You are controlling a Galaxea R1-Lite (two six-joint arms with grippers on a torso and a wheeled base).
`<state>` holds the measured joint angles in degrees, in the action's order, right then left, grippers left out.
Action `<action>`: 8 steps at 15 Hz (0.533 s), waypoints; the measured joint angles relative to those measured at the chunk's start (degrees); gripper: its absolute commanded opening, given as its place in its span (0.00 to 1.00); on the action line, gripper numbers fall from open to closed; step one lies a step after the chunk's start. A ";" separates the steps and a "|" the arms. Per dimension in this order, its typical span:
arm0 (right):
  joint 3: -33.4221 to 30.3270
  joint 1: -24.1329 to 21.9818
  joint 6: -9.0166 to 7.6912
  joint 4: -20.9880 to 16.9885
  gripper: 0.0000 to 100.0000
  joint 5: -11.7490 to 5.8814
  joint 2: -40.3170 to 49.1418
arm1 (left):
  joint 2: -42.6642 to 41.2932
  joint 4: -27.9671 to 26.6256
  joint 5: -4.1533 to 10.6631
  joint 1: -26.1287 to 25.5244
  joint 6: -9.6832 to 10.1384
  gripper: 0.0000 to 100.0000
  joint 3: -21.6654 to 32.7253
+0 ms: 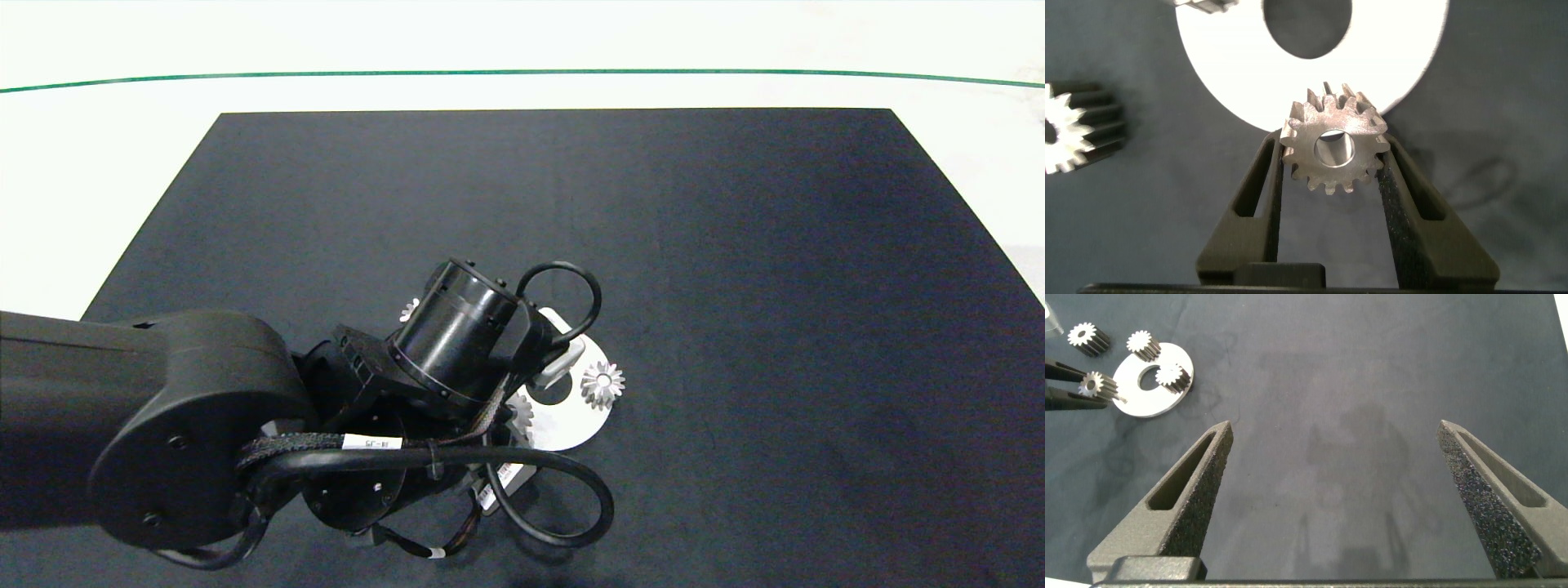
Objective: Remove an incorrectly installed larger gear and replace it with the correct smaller gear
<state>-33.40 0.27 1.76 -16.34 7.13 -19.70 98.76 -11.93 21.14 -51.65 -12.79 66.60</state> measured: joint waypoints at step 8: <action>-0.41 -0.02 0.00 0.05 1.00 0.02 0.07 | 0.09 0.01 0.02 0.83 -0.05 0.13 -0.21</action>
<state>-33.82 0.24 1.76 -16.29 7.16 -19.63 98.84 -11.92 21.16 -50.82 -12.84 66.39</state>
